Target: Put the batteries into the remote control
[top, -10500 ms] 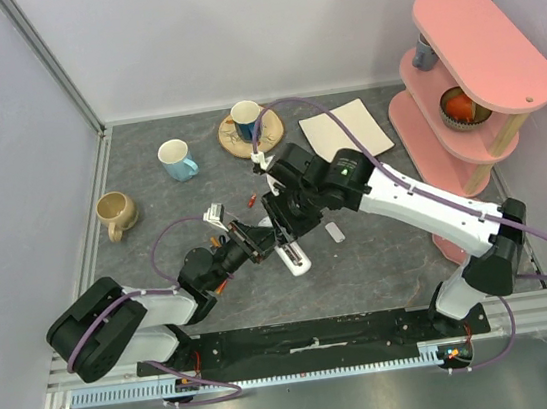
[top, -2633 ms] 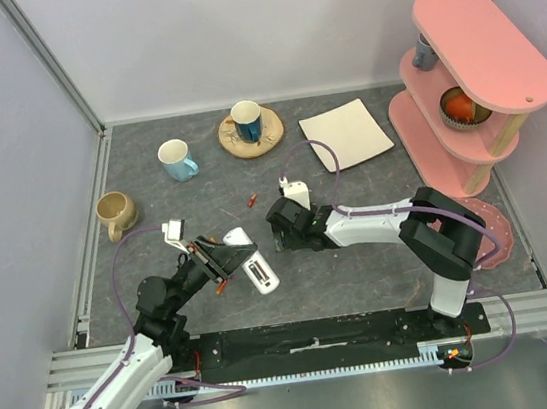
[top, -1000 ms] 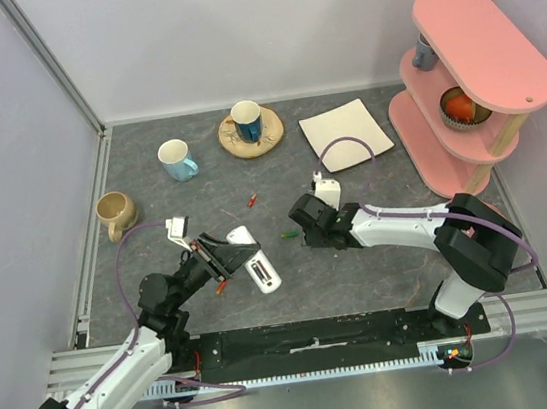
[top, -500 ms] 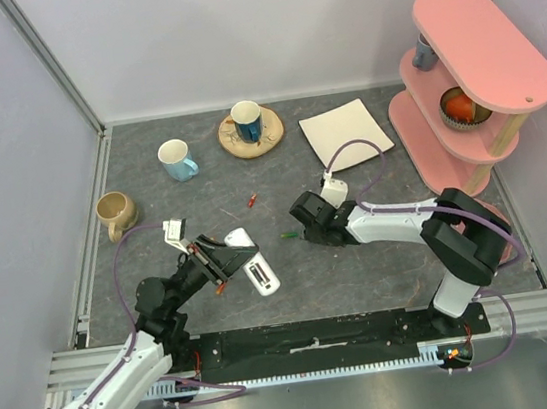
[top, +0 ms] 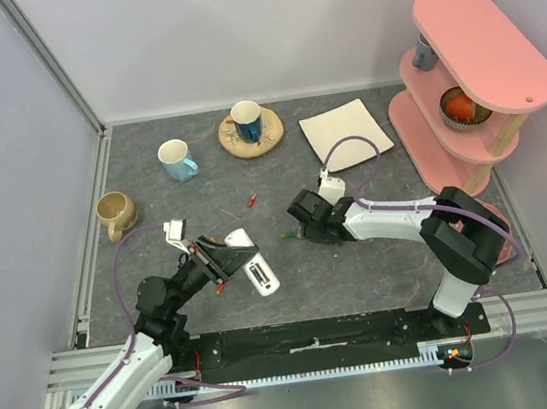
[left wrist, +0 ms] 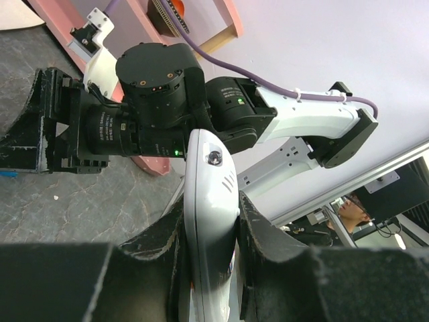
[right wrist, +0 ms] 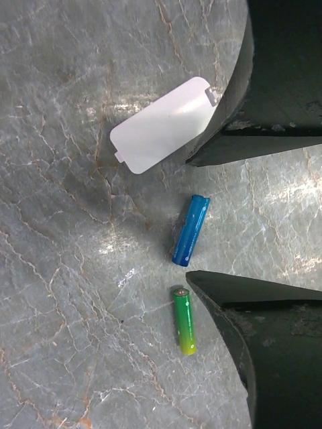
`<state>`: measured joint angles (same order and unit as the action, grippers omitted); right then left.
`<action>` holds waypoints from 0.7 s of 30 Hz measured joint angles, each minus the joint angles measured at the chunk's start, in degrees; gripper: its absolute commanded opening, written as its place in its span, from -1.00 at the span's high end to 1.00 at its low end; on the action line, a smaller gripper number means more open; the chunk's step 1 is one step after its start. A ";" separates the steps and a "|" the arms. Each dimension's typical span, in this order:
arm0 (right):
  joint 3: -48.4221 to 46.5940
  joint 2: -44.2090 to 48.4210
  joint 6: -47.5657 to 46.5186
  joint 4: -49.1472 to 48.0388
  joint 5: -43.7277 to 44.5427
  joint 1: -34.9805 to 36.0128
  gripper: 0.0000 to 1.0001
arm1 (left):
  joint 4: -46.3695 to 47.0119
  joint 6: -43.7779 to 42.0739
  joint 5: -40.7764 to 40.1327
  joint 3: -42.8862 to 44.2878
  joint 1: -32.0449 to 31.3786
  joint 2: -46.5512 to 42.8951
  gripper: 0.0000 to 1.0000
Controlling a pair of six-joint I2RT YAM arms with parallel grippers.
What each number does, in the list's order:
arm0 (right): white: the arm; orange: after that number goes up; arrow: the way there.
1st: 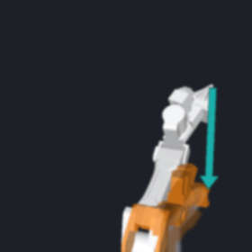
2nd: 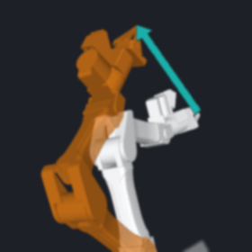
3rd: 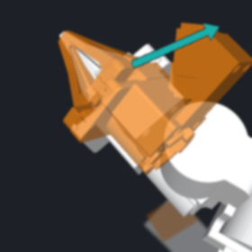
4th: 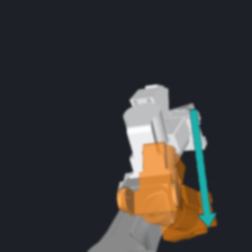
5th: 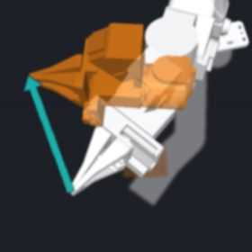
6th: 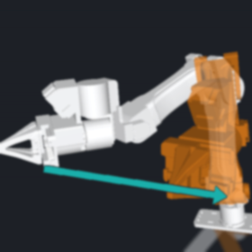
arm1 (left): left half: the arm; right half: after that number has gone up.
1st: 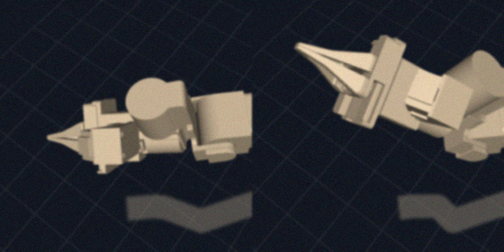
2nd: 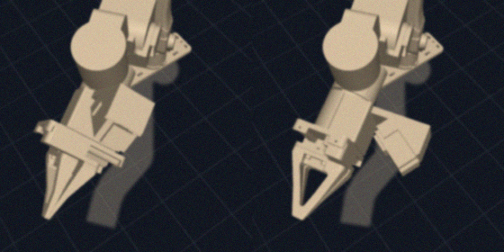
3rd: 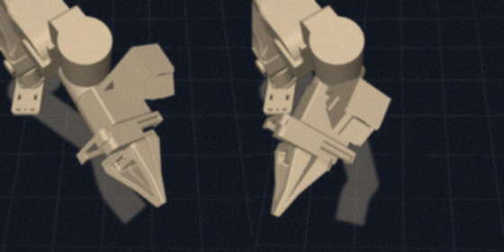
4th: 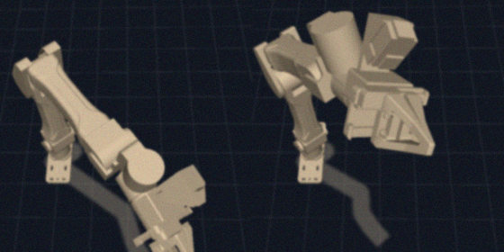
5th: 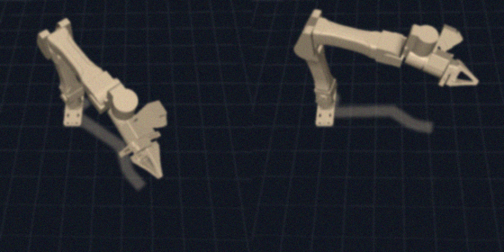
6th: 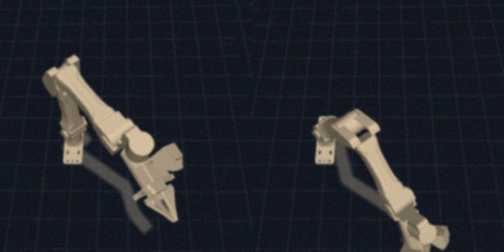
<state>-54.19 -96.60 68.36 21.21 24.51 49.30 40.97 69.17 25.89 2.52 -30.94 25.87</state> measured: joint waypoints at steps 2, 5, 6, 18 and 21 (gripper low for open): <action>-0.70 0.02 -1.40 1.40 0.02 0.31 -0.36 | -0.26 0.00 -0.04 0.00 0.02 0.02 0.96; -3.85 0.42 -7.54 3.78 1.07 1.68 -0.37 | -0.39 0.00 -0.02 0.00 0.00 0.00 0.96; -4.70 1.03 -9.46 3.89 1.36 2.40 -0.37 | -0.42 0.00 -0.02 0.00 0.02 0.00 0.96; -9.22 3.87 -53.92 3.54 -8.59 3.30 0.06 | -0.66 0.00 0.09 0.00 0.02 -0.07 0.96; -7.58 2.93 -58.88 4.37 -12.44 1.07 -0.09 | -0.66 -0.02 0.46 0.00 0.02 -0.22 0.96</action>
<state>-61.78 -93.67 9.47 25.58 12.08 50.37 40.32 69.14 26.35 2.52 -30.92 25.65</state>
